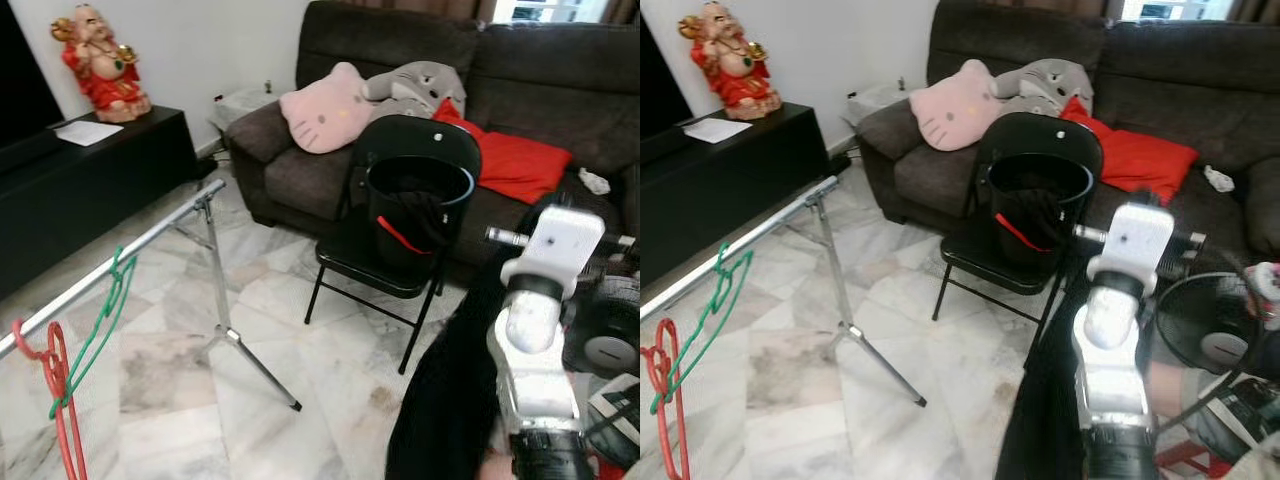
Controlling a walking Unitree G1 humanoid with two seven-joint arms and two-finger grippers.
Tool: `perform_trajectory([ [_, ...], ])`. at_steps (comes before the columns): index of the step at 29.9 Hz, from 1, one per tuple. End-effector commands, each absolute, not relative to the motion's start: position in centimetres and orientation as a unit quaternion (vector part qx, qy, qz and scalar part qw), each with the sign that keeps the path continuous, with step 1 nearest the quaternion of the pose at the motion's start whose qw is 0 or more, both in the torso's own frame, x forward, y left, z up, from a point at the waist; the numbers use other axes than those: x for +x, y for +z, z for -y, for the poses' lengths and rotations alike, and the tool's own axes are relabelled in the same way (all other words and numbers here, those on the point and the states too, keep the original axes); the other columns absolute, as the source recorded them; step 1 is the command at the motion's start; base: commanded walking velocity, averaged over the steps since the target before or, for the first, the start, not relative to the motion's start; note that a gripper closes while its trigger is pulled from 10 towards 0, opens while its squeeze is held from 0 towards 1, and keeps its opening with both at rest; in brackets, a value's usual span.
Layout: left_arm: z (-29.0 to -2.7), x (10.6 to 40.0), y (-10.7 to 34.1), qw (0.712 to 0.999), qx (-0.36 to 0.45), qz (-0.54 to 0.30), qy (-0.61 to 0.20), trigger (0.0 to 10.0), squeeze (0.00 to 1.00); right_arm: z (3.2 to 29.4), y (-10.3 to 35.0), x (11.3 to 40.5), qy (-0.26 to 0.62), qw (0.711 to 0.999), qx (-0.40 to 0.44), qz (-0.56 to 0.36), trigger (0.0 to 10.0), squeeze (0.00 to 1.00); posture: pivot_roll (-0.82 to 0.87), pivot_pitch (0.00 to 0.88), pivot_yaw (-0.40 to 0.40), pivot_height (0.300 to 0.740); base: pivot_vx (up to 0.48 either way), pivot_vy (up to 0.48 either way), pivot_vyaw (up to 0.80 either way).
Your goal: Hang hanger
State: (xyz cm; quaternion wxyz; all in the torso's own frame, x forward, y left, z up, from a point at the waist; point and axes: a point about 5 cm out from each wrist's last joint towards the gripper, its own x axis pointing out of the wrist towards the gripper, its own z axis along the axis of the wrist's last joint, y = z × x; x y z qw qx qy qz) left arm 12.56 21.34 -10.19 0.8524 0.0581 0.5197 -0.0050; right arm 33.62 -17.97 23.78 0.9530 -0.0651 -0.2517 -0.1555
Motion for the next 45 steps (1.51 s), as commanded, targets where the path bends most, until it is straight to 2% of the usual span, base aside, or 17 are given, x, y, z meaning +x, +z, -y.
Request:
perform_trajectory([
  [1, -21.6, 11.9, -10.3, 0.849, 0.052, -0.527, 0.0, 10.0, 0.0, 16.9, 23.0, 34.1, -0.111, 0.966, -0.06, 0.227, 10.0, 0.0, -0.01, 0.0, 0.067, 0.74, 0.0, 0.0, 0.0],
  [2, -21.7, 11.9, -10.3, 0.85, 0.058, -0.523, 0.002, 10.0, 0.0, 16.6, 20.3, 34.7, -0.092, 0.981, -0.076, 0.155, 10.0, 0.0, 0.0, 0.0, 0.067, 0.74, 0.0, 0.0, 0.0],
  [4, -21.7, 11.9, -10.3, 0.851, 0.061, -0.522, 0.004, 10.0, 0.0, 16.6, 19.4, 34.8, -0.091, 0.983, -0.081, 0.135, 10.0, 0.0, 0.0, 0.0, 0.064, 0.74, 0.0, 0.0, 0.0],
  [6, -21.8, 12.0, -10.2, 0.858, 0.06, -0.51, 0.021, 10.0, 0.0, 17.0, 15.3, 34.6, -0.09, 0.991, -0.082, 0.053, 10.0, 0.0, 0.02, 0.0, 0.055, 0.74, 0.0, 0.0, 0.0],
  [11, -21.9, 12.5, -9.9, 0.876, 0.058, -0.477, 0.032, 10.0, 0.0, 18.4, 9.0, 33.2, -0.098, 0.987, -0.114, -0.059, 10.0, 0.0, 0.04, 0.0, 0.045, 0.74, 0.0, 0.0, 0.0],
  [13, -21.8, 12.6, -9.8, 0.88, 0.057, -0.471, 0.032, 10.0, 0.0, 18.6, 8.2, 33.0, -0.099, 0.985, -0.117, -0.075, 10.0, 0.0, 0.05, 0.0, 0.044, 0.74, 0.0, 0.0, 0.0],
  [15, -21.6, 13.1, -9.6, 0.891, 0.054, -0.451, 0.023, 10.0, 0.0, 19.3, 4.9, 31.7, -0.105, 0.977, -0.128, -0.135, 10.0, 0.0, 0.05, 0.0, 0.036, 0.74, 0.0, 0.0, 0.0],
  [16, -21.6, 13.1, -9.6, 0.891, 0.054, -0.451, 0.023, 10.0, 0.0, 19.3, 4.9, 31.7, -0.105, 0.977, -0.128, -0.135, 10.0, 0.0, 0.05, 0.0, 0.036, 0.74, 0.0, 0.0, 0.0],
  [18, -23.2, 17.4, -6.9, 0.931, 0.077, -0.356, -0.011, 10.0, 0.0, 19.8, 3.0, 30.7, -0.111, 0.97, -0.133, -0.172, 10.0, 0.0, 0.05, 0.0, 0.033, 0.74, 0.0, 0.0, 0.0],
  [20, -23.7, 19.2, -5.5, 0.945, 0.089, -0.314, -0.029, 10.0, 0.0, 19.9, 2.4, 30.4, -0.114, 0.967, -0.136, -0.182, 10.0, 0.0, 0.05, 0.0, 0.032, 0.74, 0.0, 0.0, 0.0],
  [21, -23.1, 20.1, -4.9, 0.951, 0.093, -0.29, -0.048, 10.0, 0.0, 20.0, 2.0, 30.1, -0.116, 0.966, -0.135, -0.189, 10.0, 0.0, 0.06, 0.0, 0.033, 0.74, 0.0, 0.0, 0.0],
  [24, -20.6, 23.1, -2.2, 0.976, 0.035, -0.179, -0.12, 10.0, 0.0, 20.2, 0.7, 29.1, -0.119, 0.96, -0.135, -0.215, 10.0, 0.0, 0.05, 0.0, 0.037, 0.74, 0.0, 0.0, 0.0],
  [26, -20.3, 23.5, -1.8, 0.977, 0.031, -0.168, -0.129, 10.0, 0.0, 20.3, 0.2, 28.8, -0.117, 0.958, -0.136, -0.223, 10.0, 0.0, 0.05, 0.0, 0.039, 0.74, 0.0, 0.0, 0.0],
  [33, -19.7, 24.2, -1.7, 0.966, 0.098, -0.178, -0.157, 10.0, 0.0, 20.0, -1.2, 27.7, -0.113, 0.952, -0.137, -0.249, 10.0, 0.0, 0.04, 0.0, 0.047, 0.74, 0.0, 0.0, 0.0],
  [45, -19.8, 24.2, -1.7, 0.966, 0.091, -0.189, -0.152, 10.0, 0.0, 20.0, -3.3, 25.4, -0.099, 0.938, -0.143, -0.299, 10.0, 0.0, 0.04, 0.0, 0.041, 0.74, 0.0, 0.0, 0.0],
])
